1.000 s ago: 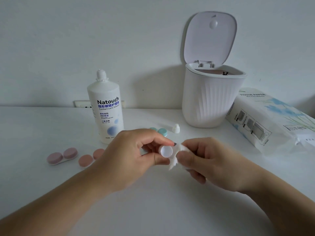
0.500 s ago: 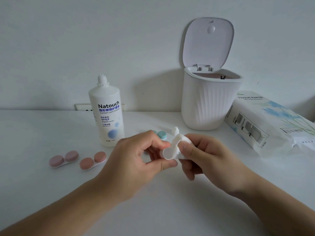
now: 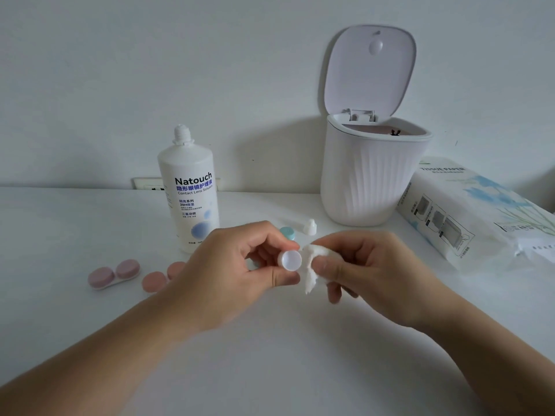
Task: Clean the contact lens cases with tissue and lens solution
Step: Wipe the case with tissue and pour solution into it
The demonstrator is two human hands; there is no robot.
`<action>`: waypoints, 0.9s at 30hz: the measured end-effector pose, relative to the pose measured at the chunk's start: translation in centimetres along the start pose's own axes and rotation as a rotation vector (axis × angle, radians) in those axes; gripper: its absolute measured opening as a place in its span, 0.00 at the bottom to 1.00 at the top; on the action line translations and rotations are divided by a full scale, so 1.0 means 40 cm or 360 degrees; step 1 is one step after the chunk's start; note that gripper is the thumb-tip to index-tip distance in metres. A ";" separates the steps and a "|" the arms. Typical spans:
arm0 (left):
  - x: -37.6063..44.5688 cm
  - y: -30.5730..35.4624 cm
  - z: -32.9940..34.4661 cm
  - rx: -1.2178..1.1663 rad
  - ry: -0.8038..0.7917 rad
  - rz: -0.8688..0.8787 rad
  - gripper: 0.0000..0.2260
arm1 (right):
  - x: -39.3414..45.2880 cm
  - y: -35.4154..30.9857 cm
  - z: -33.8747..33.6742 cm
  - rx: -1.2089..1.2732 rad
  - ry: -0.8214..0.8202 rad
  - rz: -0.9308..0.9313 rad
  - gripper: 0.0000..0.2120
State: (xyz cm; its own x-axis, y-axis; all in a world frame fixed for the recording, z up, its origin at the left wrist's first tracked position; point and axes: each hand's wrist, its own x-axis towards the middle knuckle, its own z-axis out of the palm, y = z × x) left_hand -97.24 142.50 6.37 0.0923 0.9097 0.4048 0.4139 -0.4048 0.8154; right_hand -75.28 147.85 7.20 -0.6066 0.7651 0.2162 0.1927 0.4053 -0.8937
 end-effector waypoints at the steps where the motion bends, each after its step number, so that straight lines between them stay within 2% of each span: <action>1: 0.001 0.001 0.002 -0.0061 0.0018 -0.0038 0.15 | 0.001 0.000 0.003 0.0113 0.0091 -0.0042 0.04; 3: 0.006 0.003 0.005 -0.0270 0.0022 -0.0144 0.14 | 0.002 -0.001 0.009 0.0227 0.0232 -0.0111 0.08; 7: 0.014 -0.004 -0.004 -0.0459 0.0094 -0.0295 0.10 | 0.007 0.003 -0.008 0.0107 0.0425 -0.0151 0.05; 13: 0.021 -0.009 -0.013 -0.0449 0.0122 -0.0321 0.09 | 0.028 0.050 -0.090 -0.0617 0.0694 0.0227 0.08; 16: 0.023 -0.009 -0.014 -0.0479 0.0136 -0.0325 0.08 | 0.035 0.085 -0.107 -0.0831 0.0604 0.0437 0.13; 19: 0.023 -0.003 -0.017 -0.0462 0.0123 -0.0341 0.11 | 0.040 0.098 -0.106 -0.0941 0.0586 0.0555 0.04; 21: 0.024 -0.002 -0.017 -0.0503 0.0115 -0.0364 0.13 | 0.040 0.102 -0.106 -0.1012 0.0574 0.0545 0.07; 27: 0.026 -0.005 -0.018 -0.0523 0.0103 -0.0398 0.06 | 0.024 0.081 -0.098 -0.1147 0.0654 0.0390 0.08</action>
State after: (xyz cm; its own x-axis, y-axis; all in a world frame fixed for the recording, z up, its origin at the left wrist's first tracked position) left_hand -97.88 143.46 6.94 -0.0355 0.9803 0.1941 0.1042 -0.1895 0.9763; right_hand -72.20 151.86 6.07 -0.1840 0.9363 0.2991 0.8079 0.3174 -0.4965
